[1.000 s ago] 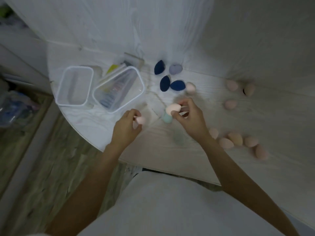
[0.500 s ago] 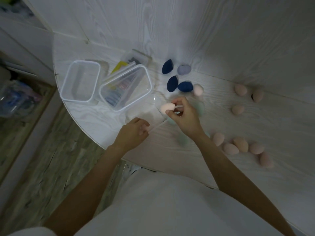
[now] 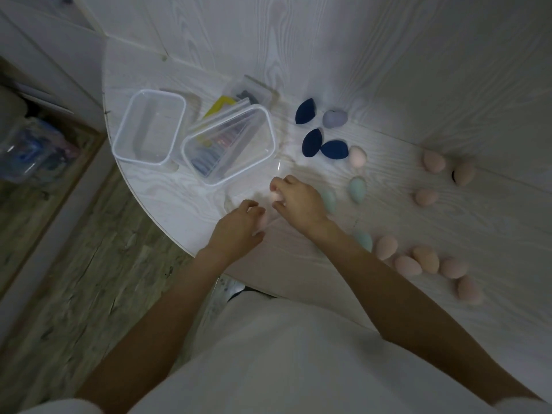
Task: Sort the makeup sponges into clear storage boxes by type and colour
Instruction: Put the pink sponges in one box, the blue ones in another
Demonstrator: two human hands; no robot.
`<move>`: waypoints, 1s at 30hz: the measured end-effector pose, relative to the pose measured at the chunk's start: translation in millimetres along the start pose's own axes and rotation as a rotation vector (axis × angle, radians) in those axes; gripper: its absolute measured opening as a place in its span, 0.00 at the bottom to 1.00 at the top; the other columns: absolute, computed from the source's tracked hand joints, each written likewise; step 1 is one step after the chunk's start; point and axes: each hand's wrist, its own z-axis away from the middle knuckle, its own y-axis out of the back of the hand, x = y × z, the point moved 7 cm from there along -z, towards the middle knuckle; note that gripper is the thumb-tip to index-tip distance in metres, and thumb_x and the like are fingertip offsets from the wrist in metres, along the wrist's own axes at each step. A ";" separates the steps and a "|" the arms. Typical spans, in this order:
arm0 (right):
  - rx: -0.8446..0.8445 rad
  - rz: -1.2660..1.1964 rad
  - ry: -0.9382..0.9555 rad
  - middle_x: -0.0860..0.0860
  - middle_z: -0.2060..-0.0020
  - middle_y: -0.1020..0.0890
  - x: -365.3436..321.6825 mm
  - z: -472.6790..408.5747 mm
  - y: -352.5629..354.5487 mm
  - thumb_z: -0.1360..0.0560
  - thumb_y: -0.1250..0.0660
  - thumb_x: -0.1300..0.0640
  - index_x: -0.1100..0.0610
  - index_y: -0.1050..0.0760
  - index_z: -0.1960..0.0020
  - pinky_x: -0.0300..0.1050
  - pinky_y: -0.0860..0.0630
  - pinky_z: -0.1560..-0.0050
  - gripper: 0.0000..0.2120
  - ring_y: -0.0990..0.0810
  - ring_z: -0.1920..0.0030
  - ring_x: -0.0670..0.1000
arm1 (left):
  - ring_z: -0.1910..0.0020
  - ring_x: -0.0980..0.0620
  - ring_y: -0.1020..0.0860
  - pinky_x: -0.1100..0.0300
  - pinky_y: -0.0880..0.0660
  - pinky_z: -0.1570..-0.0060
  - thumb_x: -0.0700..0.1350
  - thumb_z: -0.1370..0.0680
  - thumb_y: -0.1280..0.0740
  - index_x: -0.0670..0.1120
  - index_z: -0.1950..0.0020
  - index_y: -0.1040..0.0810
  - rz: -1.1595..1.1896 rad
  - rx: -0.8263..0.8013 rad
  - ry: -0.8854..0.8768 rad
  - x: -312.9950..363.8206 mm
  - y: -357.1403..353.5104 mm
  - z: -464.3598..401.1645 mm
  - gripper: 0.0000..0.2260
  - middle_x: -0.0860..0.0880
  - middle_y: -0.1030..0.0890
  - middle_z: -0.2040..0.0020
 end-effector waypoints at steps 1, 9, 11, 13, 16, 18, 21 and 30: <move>-0.034 0.020 -0.005 0.53 0.51 0.24 -2.4 -2.6 -4.8 0.26 0.36 0.60 0.55 0.29 0.45 0.48 0.27 0.61 0.10 0.23 0.59 0.56 | 0.46 0.44 0.23 0.54 0.27 0.55 0.47 0.26 0.32 0.44 0.32 0.31 0.004 0.000 0.008 -0.8 -0.2 -0.4 0.24 0.45 0.30 0.33; -0.142 -0.017 -0.017 0.54 0.54 0.21 -1.6 -1.5 -15.0 0.25 0.37 0.58 0.56 0.24 0.50 0.48 0.25 0.55 0.06 0.22 0.55 0.55 | 0.44 0.44 0.24 0.53 0.27 0.55 0.48 0.25 0.33 0.46 0.26 0.40 0.021 0.022 0.051 -2.2 -2.9 2.2 0.30 0.46 0.29 0.34; -0.157 -0.037 0.003 0.55 0.52 0.19 -1.8 -1.5 -13.8 0.24 0.40 0.57 0.56 0.25 0.44 0.50 0.24 0.53 0.10 0.21 0.54 0.56 | 0.44 0.45 0.25 0.55 0.28 0.56 0.48 0.24 0.34 0.49 0.26 0.39 -0.009 0.023 0.020 1.5 -3.9 3.0 0.28 0.46 0.29 0.34; -0.162 -0.029 0.047 0.53 0.52 0.18 -1.0 0.1 -5.2 0.22 0.42 0.55 0.55 0.26 0.41 0.50 0.24 0.52 0.12 0.21 0.53 0.55 | 0.43 0.46 0.26 0.55 0.28 0.57 0.47 0.24 0.34 0.51 0.27 0.37 -0.009 0.022 0.017 3.3 -5.0 2.6 0.26 0.47 0.30 0.34; 0.079 -0.205 0.030 0.50 0.58 0.17 20.2 8.0 34.3 0.23 0.39 0.56 0.53 0.24 0.46 0.46 0.24 0.57 0.08 0.20 0.59 0.50 | 0.40 0.47 0.29 0.55 0.28 0.57 0.47 0.26 0.34 0.52 0.28 0.35 -0.002 0.007 0.045 2.3 -5.5 -0.2 0.26 0.49 0.31 0.33; 0.322 -0.329 -0.096 0.51 0.58 0.17 61.4 18.1 64.1 0.24 0.37 0.59 0.56 0.22 0.49 0.44 0.24 0.59 0.07 0.20 0.60 0.49 | 0.36 0.49 0.32 0.55 0.27 0.53 0.52 0.26 0.34 0.52 0.29 0.35 0.011 -0.005 0.061 2.7 -6.0 -2.3 0.26 0.52 0.33 0.31; 0.446 -0.221 -0.293 0.55 0.54 0.18 128.6 19.3 81.1 0.26 0.36 0.62 0.59 0.21 0.50 0.45 0.28 0.55 0.07 0.22 0.54 0.55 | 0.34 0.52 0.34 0.54 0.28 0.48 0.60 0.24 0.38 0.51 0.31 0.33 0.046 0.018 0.090 8.1 -5.2 -4.8 0.25 0.55 0.32 0.31; 0.216 -0.144 -0.501 0.60 0.50 0.22 189.7 -18.4 48.6 0.27 0.34 0.60 0.62 0.30 0.46 0.49 0.28 0.53 0.11 0.24 0.50 0.59 | 0.40 0.47 0.28 0.52 0.27 0.50 0.53 0.19 0.46 0.53 0.31 0.33 0.130 0.060 0.175 11.0 -4.1 -11.7 0.17 0.52 0.27 0.35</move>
